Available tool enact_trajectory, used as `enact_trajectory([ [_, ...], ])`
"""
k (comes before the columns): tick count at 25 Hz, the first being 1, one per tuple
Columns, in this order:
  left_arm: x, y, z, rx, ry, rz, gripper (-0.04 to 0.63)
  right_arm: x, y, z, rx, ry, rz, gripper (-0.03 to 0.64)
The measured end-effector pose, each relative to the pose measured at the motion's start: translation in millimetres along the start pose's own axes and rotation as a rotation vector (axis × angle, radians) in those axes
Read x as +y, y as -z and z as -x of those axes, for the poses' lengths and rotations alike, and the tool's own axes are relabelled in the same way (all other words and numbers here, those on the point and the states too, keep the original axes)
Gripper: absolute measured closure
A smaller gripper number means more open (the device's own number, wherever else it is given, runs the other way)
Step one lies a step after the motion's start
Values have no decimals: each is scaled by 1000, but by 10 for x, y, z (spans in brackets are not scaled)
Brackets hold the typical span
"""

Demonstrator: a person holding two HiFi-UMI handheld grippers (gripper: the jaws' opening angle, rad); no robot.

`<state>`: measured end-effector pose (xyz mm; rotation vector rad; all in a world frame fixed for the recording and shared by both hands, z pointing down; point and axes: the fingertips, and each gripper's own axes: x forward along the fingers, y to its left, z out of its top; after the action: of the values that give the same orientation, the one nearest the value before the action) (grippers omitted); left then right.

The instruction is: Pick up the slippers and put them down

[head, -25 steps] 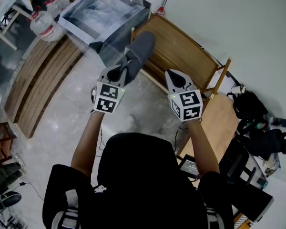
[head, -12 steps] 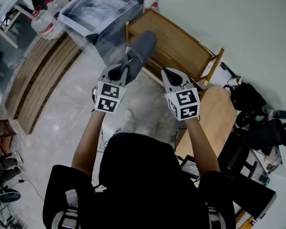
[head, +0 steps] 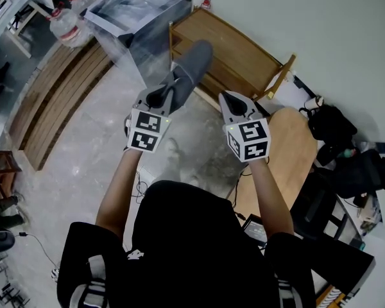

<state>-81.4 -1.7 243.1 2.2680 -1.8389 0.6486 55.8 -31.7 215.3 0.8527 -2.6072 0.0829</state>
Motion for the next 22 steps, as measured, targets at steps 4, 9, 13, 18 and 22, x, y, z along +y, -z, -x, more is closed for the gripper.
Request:
enact_trajectory([
  [4,-274,33,210,2,9,-2,572,103,98,277,-13,-2,-11,618],
  [9,-540,48,386,-3,4,-5,572,213,213,544,-21,-12,-15,618],
  [13,-707,71,473,3,-1,-7,572,202,319,698,-20,-21,-17,618],
  [18,-787,135,574,10,-19,-5,572,178,412,767,-17,-23,-30,618],
  [22,-736,219,613,25,-31,-1,572,237,441,727,-12,-33,-34,618],
])
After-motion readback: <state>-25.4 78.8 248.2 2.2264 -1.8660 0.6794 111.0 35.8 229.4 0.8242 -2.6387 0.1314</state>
